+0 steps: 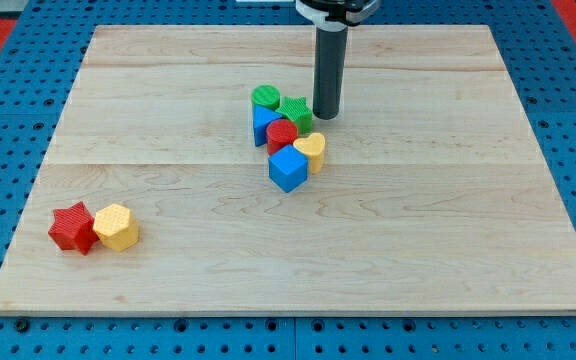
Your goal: Touch the group of blocks
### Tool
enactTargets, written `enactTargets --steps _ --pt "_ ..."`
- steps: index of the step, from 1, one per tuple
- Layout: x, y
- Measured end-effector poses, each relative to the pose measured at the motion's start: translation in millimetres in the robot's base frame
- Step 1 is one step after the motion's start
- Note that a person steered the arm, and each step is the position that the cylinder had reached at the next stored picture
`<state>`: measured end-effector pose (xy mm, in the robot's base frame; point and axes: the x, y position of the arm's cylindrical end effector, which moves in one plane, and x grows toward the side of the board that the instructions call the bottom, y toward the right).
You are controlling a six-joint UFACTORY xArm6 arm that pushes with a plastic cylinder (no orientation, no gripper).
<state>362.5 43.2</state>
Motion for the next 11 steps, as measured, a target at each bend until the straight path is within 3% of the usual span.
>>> enactTargets --steps 6,9,10,11 --pt "-8.3 -1.3" --pt "-32.8 9.4" --pt "29.2 39.6" --pt "60.4 15.8"
